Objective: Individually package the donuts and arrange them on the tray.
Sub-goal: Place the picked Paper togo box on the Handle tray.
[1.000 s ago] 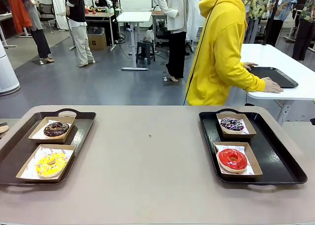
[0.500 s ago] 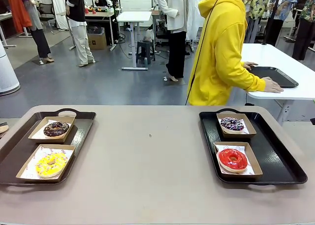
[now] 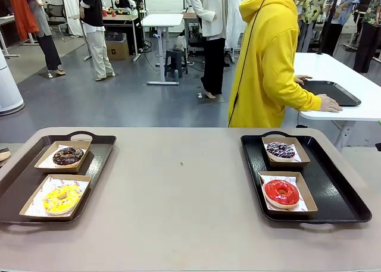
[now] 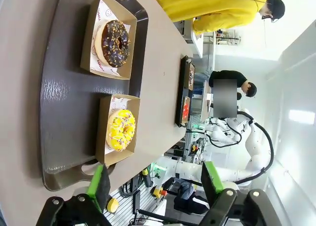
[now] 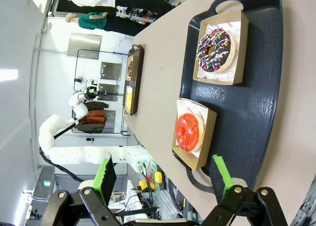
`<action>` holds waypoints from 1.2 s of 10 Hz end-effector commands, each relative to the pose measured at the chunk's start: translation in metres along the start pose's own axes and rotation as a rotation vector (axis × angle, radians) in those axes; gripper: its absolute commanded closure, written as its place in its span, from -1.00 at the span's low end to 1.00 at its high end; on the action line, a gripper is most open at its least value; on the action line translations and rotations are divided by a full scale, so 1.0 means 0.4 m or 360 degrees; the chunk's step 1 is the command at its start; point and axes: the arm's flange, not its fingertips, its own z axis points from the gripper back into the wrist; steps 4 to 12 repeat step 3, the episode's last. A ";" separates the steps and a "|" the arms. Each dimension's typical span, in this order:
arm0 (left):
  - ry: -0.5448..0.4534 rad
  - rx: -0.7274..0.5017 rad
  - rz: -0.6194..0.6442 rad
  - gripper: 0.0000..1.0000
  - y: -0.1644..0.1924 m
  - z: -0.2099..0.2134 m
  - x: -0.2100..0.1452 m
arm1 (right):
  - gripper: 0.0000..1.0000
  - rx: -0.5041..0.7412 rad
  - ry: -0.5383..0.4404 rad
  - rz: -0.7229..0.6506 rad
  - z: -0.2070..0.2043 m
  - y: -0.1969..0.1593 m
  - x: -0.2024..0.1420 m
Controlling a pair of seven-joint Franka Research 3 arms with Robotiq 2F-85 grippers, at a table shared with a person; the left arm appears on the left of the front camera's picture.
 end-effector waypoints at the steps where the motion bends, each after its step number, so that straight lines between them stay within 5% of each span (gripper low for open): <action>1: -0.0011 0.0010 -0.0011 -0.93 -0.002 0.000 -0.014 | -1.00 0.0014 0.0006 0.0002 0.000 0.003 -0.003; 12: -0.0011 0.0010 -0.0011 -0.93 -0.002 0.000 -0.014 | -1.00 0.0014 0.0006 0.0002 0.000 0.003 -0.003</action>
